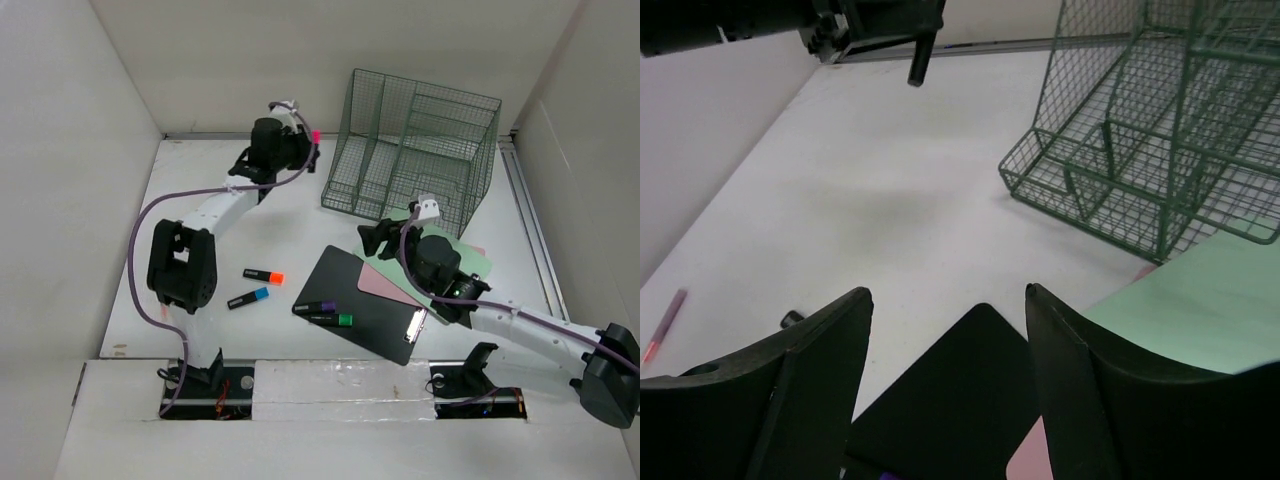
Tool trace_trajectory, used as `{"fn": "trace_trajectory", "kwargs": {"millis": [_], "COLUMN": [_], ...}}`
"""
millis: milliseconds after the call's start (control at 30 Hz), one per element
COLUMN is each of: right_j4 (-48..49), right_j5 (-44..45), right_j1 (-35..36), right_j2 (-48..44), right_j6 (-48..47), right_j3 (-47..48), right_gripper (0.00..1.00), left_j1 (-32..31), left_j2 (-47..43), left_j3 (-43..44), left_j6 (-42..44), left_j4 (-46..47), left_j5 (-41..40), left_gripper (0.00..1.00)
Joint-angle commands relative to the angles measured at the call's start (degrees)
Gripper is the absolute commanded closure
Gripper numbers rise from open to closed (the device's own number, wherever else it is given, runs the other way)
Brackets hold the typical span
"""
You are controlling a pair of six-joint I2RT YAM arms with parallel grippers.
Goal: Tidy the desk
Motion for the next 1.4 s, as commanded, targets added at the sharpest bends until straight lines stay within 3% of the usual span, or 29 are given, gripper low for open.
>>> {"fn": "trace_trajectory", "kwargs": {"millis": [0, 267, 700, 767, 800, 900, 1100, 1133, 1200, 1267, 1367], "right_j4": [0.9, 2.04, 2.04, 2.21, 1.95, 1.51, 2.04, 2.56, 2.75, 1.52, 3.79], "right_j5": [4.32, 5.55, 3.27, 3.09, 2.31, 1.69, 0.81, 0.81, -0.24, -1.21, -1.66], "right_j1": [-0.46, -2.83, -6.35, -6.88, -6.88, -6.88, -7.41, -7.41, -7.41, -7.41, -7.41], "right_j2": [-1.1, -2.6, -1.98, -0.93, -0.67, -0.23, 0.48, 0.57, 1.18, 1.44, 1.53], "right_j6": [-0.41, 1.25, 3.02, 3.02, 2.84, 2.67, 2.75, 2.75, 2.67, 2.23, 1.61], "right_j3": [1.93, 0.0, -0.71, -0.54, -0.27, 0.08, 0.08, -0.27, -0.1, 0.78, -0.18], "right_gripper": [0.33, 0.33, 0.35, 0.35, 0.35, 0.35, 0.36, 0.39, 0.57, 0.8, 0.87], "left_j1": [-6.25, -8.9, -11.09, -11.7, -11.71, -11.71, -12.24, -12.24, -12.76, -12.76, -12.76], "left_j2": [-3.33, 0.87, 21.71, 23.21, 23.38, 24.0, 22.07, 20.85, 19.0, 14.0, 4.69], "left_j3": [-2.15, 0.21, 28.86, 30.62, 30.63, 31.42, 28.44, 28.26, 25.72, 19.69, 8.19], "left_j6": [-4.68, -6.0, -4.94, -4.16, -3.98, -3.54, -2.48, -2.05, -0.64, -0.46, -0.55], "left_j4": [10.75, 19.56, 12.36, 11.82, 12.0, 12.62, 13.67, 13.49, 13.93, 16.47, 24.02], "left_j5": [3.73, 3.64, -0.23, -1.98, -3.81, -4.53, -5.86, -5.68, -5.59, -4.45, -2.52], "left_gripper": [1.0, 1.0, 0.95, 0.88, 0.78, 0.63, 0.46, 0.45, 0.45, 0.46, 0.46]}}
